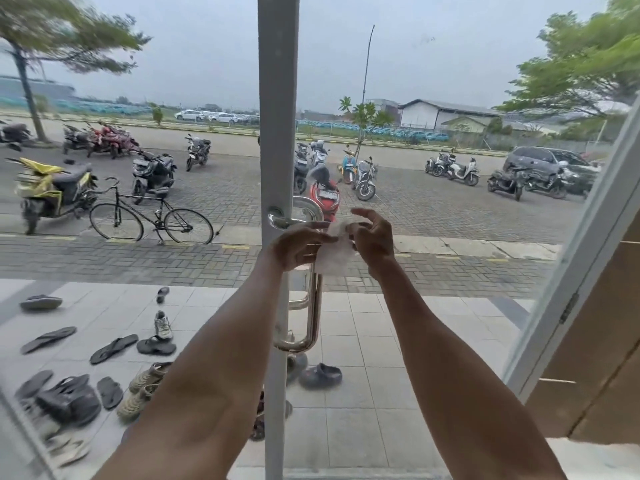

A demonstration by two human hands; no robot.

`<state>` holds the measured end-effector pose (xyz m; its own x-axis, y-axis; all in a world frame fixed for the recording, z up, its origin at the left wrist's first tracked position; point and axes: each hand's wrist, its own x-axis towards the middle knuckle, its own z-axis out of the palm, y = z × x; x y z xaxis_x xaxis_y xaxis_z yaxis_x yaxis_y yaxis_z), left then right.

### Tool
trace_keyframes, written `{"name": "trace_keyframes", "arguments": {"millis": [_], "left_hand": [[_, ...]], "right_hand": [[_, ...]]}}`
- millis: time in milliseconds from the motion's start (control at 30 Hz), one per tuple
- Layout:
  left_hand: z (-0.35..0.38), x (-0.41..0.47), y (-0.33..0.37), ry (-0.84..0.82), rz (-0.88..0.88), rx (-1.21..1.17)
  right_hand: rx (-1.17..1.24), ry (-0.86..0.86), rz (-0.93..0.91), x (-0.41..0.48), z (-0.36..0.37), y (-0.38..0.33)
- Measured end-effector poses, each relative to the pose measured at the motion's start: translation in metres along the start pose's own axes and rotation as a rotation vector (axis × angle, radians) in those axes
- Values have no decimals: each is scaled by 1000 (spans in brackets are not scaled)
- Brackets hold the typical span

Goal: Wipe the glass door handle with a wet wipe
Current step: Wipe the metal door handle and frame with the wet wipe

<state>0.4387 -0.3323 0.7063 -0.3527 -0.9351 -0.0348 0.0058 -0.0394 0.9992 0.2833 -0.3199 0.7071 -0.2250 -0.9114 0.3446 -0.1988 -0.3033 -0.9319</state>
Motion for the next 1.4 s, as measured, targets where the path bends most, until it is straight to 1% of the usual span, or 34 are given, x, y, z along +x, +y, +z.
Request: {"name": "trace_keyframes", "arguments": {"millis": [100,233,300,400,467,533,567,667,700,733,800,833,900,967,1033,1133,1267,1400], "left_hand": [[-28,0,7,84,37,-36],[-63,1,13,318,137,-119],[-77,0,17,411,175,-108],[-96,4,21,550,218,-64],[-105,8,23,629,262,3],[-113,17,19,699,306,129],[-114,22,18,730,308,214],[-114,31,15,773,283,429],[-113,32,15,790,282,486],[-111,33,15,807,282,527],[-113,36,16,820,265,558],[-115,37,17,817,242,548],[-117,39,18,784,175,444],[-118,36,19,718,110,216],[-117,33,17,668,65,60],[-122,35,14,652,28,-14],[-122,32,16,562,-23,-140],[-122,35,18,544,-43,-192]], "right_hand": [[-51,-55,-84,17,17,-5],[-81,-62,-186,34,41,-18],[-103,-71,-226,41,55,-25],[-198,-52,-287,51,75,-32],[-263,-33,-301,59,85,-35],[-312,-20,-283,65,93,-34],[-346,-29,-256,68,97,-31],[-496,-125,-160,68,103,-23],[-544,-120,-138,69,104,-21],[-576,-79,-138,68,105,-22],[-583,32,-180,63,106,-28],[-568,51,-206,62,108,-31],[-561,-9,-233,60,113,-37],[-587,-91,-224,59,121,-38],[-628,-138,-206,58,130,-37],[-678,-166,-180,52,136,-39],[-705,-151,-147,51,139,-43],[-781,-172,-182,49,146,-47]]}}
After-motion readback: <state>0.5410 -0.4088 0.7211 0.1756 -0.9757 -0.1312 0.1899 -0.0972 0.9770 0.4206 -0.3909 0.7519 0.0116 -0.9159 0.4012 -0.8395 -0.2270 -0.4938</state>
